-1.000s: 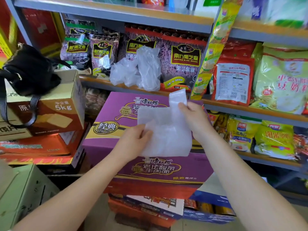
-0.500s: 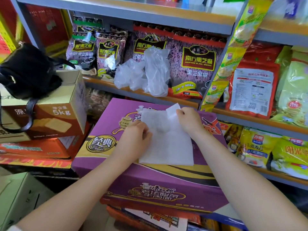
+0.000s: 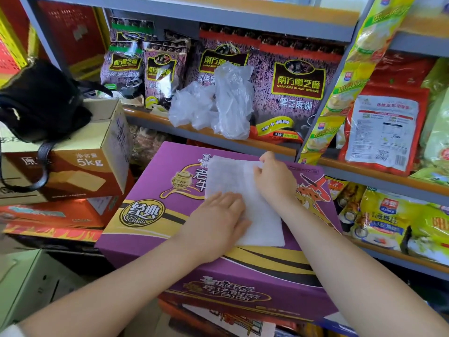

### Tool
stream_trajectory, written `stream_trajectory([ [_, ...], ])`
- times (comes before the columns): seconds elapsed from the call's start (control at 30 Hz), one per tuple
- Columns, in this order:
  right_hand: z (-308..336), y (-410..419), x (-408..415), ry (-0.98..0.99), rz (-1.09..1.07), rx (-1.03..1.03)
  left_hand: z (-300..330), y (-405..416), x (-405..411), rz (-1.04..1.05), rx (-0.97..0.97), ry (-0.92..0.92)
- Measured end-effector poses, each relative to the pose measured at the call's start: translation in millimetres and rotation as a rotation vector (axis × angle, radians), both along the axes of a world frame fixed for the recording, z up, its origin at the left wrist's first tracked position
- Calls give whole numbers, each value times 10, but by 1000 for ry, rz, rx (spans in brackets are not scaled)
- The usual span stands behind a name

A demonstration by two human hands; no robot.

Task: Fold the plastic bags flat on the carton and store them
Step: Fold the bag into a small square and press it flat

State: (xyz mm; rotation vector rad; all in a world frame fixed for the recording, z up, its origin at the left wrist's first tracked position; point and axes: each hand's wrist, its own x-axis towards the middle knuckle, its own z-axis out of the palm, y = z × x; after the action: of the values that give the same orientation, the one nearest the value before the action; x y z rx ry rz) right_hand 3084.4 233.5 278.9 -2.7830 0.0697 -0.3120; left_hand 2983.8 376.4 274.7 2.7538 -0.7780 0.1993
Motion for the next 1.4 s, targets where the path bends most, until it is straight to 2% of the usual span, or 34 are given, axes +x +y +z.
stream_trajectory([
  [0.1, -20, -53, 50, -14, 41, -60, -44, 50, -11, 115, -3, 93],
  [0.23, 38, -96, 102, 34, 67, -108, -63, 122, -76, 261, 146, 120],
  [0.37, 227, -113, -290, -77, 348, -198, -66, 116, -77, 274, 186, 118],
  [0.43, 250, -43, -649, 20, 490, -280, -73, 100, -83, 288, 174, 117],
  [0.5, 166, 20, -855, 185, 540, -331, -91, 85, -100, 307, 163, 110],
  [0.6, 32, 29, -771, 343, 466, -313, -90, 86, -110, 329, 192, 112],
  [1.0, -45, 13, -19, 326, 280, -265, 108, 111, -31, 280, 251, 133],
  [1.1, -60, 3, -2, 309, 279, -249, 218, 100, 241, 271, 209, 59],
  [1.23, -97, -12, -27, 280, 277, -249, 170, 46, 512, 118, 343, 140],
  [1.4, -103, -1, -21, 282, 248, -228, 59, 254, 490, 134, 351, 198],
])
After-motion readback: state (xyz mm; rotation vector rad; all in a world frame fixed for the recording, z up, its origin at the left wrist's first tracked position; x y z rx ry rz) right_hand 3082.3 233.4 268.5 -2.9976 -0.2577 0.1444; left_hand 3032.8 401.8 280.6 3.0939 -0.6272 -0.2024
